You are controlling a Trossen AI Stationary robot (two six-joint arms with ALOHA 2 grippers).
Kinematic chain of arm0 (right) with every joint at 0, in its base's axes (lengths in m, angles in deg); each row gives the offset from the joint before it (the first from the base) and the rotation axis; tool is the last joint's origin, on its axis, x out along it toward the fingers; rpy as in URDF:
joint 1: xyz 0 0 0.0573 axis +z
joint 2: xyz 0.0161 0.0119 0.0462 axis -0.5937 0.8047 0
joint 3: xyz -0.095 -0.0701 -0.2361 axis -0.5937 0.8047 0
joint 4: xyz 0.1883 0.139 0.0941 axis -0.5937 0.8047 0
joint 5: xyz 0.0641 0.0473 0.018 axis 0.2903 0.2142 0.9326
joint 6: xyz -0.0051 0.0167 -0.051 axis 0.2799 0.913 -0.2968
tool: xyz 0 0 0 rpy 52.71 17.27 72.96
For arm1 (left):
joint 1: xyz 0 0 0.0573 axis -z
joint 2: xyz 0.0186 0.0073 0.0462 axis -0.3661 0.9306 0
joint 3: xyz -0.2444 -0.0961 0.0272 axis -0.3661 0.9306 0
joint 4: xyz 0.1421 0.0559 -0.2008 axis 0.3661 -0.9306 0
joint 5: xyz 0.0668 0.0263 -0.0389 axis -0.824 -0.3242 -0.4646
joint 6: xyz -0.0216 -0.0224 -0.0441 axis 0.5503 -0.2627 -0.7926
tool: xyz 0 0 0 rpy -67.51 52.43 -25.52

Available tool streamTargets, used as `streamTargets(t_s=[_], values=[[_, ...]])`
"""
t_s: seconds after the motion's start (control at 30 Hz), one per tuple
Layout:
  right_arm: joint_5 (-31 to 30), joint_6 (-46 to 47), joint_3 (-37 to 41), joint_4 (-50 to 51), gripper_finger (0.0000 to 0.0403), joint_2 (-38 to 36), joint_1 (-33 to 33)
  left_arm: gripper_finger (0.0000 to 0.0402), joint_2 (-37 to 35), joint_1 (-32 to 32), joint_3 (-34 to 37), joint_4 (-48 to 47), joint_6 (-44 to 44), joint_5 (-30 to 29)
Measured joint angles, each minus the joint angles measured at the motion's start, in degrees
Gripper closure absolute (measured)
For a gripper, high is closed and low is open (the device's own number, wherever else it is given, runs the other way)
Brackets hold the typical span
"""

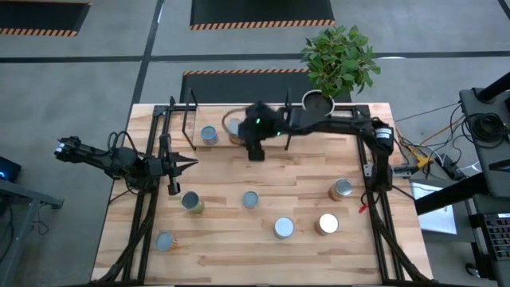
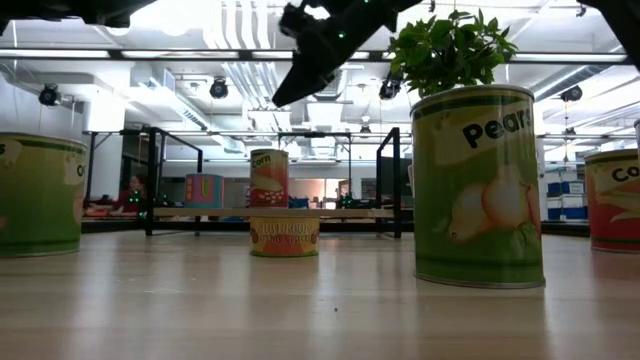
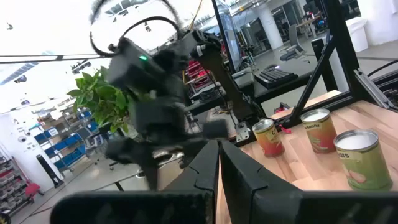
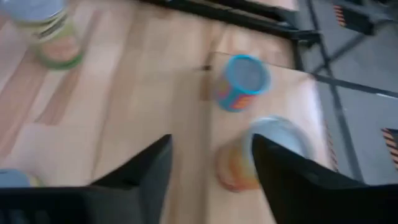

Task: Pick and place cans onto a shelf
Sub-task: Put the top canned corn on the shelf

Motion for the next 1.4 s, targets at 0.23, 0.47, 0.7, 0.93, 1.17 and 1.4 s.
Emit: streamTargets(t_s=[0.23, 0.47, 0.7, 0.93, 1.17, 1.4], values=[[-7.5, -2.5, 0.0, -1.1, 0.0380, 7.1, 2.1, 0.0402, 0.0, 0.0, 0.0, 0.0, 0.0, 0.0], [-23.4, -8.6, -0.2, -3.7, 0.0393, 13.1, 1.0, 0.0402, 0.0, 0.0, 0.0, 0.0, 0.0, 0.0], [-26.6, -10.7, -0.2, -9.7, 0.0394, 15.4, -0.7, 0.0402, 0.0, 0.0, 0.0, 0.0, 0.0, 0.0], [-23.9, -9.7, -0.2, -12.3, 0.0394, 14.4, -1.0, 0.0402, 0.0, 0.0, 0.0, 0.0, 0.4, 0.0], [-22.7, -8.7, -0.3, -18.8, 0.0394, 14.7, -3.5, 0.0402, 0.0, 0.0, 0.0, 0.0, 0.4, 0.0], [-18.0, -4.6, -0.3, -22.3, 0.0394, 15.2, -5.6, 0.0402, 0.0, 0.0, 0.0, 0.0, 0.4, 0.0]])
